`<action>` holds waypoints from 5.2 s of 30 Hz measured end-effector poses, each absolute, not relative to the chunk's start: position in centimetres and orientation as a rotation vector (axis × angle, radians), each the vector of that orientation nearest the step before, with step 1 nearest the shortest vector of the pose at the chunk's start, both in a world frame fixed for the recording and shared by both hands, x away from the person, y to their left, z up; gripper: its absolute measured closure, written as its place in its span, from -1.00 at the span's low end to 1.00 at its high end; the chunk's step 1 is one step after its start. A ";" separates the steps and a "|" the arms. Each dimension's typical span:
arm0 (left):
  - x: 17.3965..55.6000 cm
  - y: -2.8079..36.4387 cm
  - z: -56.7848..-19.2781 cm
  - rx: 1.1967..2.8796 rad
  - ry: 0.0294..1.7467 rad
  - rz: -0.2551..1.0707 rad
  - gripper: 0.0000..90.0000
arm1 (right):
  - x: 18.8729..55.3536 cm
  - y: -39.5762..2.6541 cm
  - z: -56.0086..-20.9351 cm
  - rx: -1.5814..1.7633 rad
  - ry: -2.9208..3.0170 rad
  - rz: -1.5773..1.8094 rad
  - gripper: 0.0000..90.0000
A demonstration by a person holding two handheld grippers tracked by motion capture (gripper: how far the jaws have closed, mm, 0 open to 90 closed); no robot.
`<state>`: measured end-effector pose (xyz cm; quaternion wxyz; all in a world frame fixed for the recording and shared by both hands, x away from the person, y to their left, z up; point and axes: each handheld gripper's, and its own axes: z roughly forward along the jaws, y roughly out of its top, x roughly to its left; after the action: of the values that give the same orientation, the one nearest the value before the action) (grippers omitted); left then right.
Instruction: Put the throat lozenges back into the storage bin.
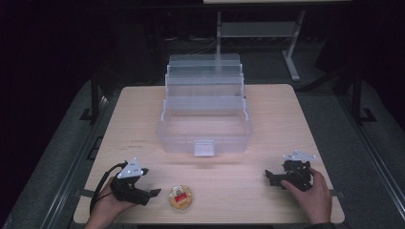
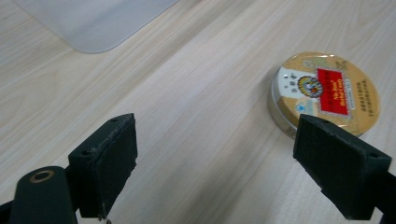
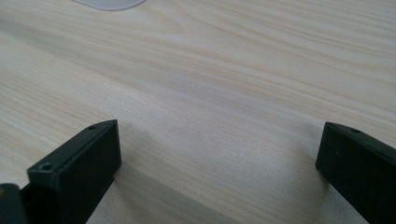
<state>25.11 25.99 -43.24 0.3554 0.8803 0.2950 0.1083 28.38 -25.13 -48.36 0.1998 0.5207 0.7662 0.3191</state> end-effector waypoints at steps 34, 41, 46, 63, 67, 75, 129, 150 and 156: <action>24.8 22.1 -42.4 2.320 0.647 0.225 -0.71 | 28.4 -25.1 -48.4 1.458 2.142 0.893 -1.00; 24.8 21.2 -42.5 2.335 0.617 0.209 -0.71 | 28.4 -25.1 -48.4 1.457 2.142 0.893 -1.00; 24.7 20.5 -42.6 2.341 0.605 0.198 -0.71 | 28.4 -25.1 -48.4 1.457 2.142 0.893 -1.00; 24.7 18.6 -43.0 2.382 0.546 0.162 -0.71 | 28.4 -25.1 -48.4 1.457 2.142 0.893 -1.00; 24.6 18.2 -43.1 2.384 0.539 0.159 -0.71 | 28.4 -25.1 -48.4 1.456 2.142 0.893 -1.00; 24.7 17.5 -43.4 2.423 0.514 0.139 -0.71 | 28.4 -25.1 -48.4 1.457 2.141 0.893 -1.00; 25.1 15.4 -45.0 2.620 0.470 0.086 -0.57 | 28.4 -25.1 -48.4 1.457 2.141 0.893 -1.00; 25.4 15.9 -44.1 2.605 0.501 0.084 -0.57 | 28.4 -25.1 -48.4 1.457 2.141 0.893 -1.00; 25.5 15.9 -43.7 2.600 0.502 0.086 -0.57 | 28.4 -25.1 -48.4 1.457 2.142 0.893 -1.00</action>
<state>25.54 15.87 -43.66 0.2436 0.9518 0.1837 0.0316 28.38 -25.13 -48.36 0.1993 0.5212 0.7660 0.3192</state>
